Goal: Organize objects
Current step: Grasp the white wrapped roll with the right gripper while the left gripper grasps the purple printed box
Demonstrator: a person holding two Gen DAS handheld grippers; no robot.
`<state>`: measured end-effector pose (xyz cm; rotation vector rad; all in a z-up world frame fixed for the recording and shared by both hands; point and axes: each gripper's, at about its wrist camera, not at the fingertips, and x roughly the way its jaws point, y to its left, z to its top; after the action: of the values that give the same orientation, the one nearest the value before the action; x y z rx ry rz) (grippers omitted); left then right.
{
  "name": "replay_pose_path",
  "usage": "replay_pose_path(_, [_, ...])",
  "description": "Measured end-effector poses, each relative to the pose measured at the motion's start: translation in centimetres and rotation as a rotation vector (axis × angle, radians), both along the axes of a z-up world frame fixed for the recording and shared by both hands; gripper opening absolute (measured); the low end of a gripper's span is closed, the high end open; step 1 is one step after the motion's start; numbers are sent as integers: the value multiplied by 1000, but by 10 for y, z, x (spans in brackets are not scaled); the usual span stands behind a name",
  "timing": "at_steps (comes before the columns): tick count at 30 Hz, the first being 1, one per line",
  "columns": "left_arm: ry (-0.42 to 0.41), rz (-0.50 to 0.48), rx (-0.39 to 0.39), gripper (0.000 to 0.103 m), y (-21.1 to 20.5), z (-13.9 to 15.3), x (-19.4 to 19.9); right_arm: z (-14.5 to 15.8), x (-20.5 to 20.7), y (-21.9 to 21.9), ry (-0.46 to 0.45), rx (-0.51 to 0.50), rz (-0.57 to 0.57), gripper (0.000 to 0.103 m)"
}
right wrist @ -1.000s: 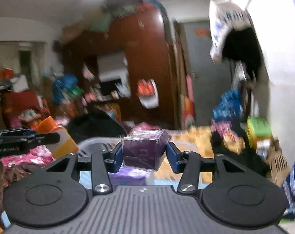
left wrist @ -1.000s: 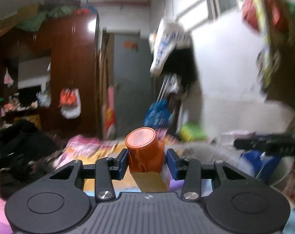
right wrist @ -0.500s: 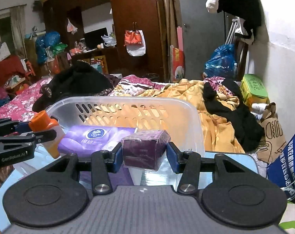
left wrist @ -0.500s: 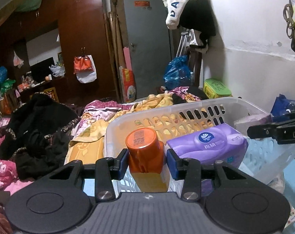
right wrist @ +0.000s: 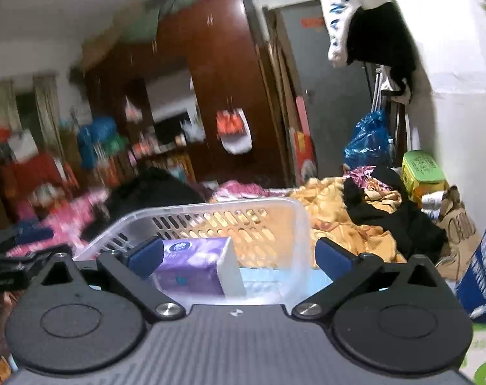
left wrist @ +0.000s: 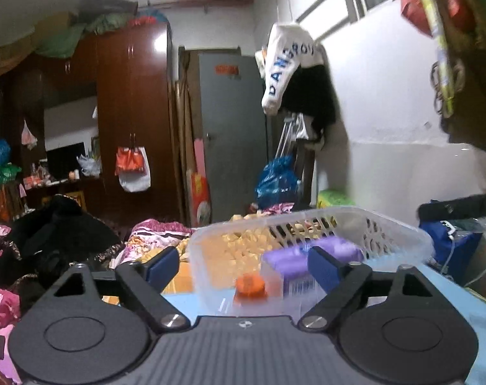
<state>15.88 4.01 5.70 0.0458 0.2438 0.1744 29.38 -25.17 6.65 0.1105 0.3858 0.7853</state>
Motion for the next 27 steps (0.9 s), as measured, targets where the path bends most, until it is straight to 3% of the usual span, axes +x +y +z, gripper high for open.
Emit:
replay_pose_path(4, [25, 10, -36, 93, 22, -38, -36, -41, -3, -25, 68, -41, -38, 103])
replay_pose_path(9, [107, 52, -137, 94, 61, -72, -35, -76, 13, -21, 175, -131, -97, 103])
replay_pose_path(13, [142, 40, -180, 93, 73, -77, -23, -77, 21, -12, 225, -110, -86, 103])
replay_pose_path(17, [186, 39, -136, 93, 63, -84, -12, -80, 24, 2, 215, -169, -82, 103])
replay_pose_path(22, [238, 48, -147, 93, 68, -94, -6, -94, 31, 5, 260, -178, -80, 102])
replay_pose_path(27, [285, 34, -161, 93, 70, -97, 1, -94, 25, 6, 224, -200, -71, 92])
